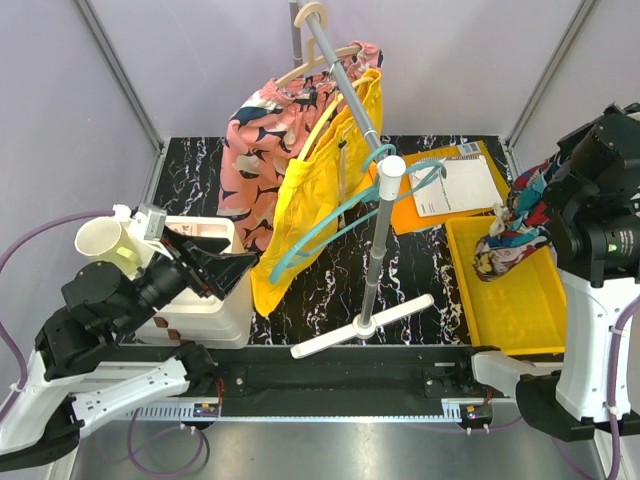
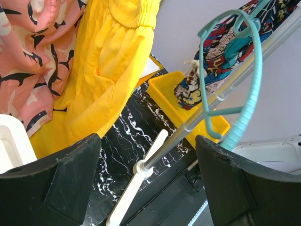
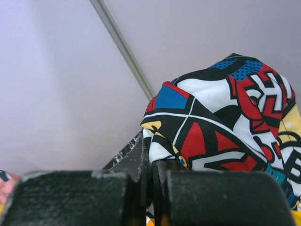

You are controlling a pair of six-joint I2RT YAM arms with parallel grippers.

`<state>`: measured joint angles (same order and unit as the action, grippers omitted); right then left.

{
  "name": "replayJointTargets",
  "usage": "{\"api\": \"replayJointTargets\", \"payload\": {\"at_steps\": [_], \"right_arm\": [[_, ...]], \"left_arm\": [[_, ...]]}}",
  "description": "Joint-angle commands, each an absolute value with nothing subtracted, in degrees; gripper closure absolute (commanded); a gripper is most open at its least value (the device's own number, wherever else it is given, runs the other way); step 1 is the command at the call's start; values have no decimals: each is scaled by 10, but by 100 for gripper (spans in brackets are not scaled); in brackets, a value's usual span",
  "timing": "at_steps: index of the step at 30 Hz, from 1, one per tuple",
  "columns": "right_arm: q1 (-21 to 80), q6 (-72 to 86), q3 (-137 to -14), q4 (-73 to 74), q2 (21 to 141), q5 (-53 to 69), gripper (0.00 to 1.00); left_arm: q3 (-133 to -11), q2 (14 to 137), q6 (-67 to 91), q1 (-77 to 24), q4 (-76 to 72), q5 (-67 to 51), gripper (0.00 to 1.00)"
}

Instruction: Remove the shorts from the hanger

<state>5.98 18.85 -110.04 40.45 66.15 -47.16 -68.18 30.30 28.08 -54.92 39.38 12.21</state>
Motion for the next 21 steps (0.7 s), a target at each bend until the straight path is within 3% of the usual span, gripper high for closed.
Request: {"api": "replayJointTargets", "payload": {"at_steps": [1,9,14,21], "right_arm": [[57,138,-1033,369,617,-511,100],[57,193,-808,450,497,-497,100],[56,335,-729,529,483,-389,100],[57,454,-667,484,527,-186,100]], "left_arm": [[-698,318,269,-550,370,117,15],[-715,337,257,-550,369,103,15],[-718,352,251,-550,369,100,15],[-714,347,255,-550,369,100,15]]}}
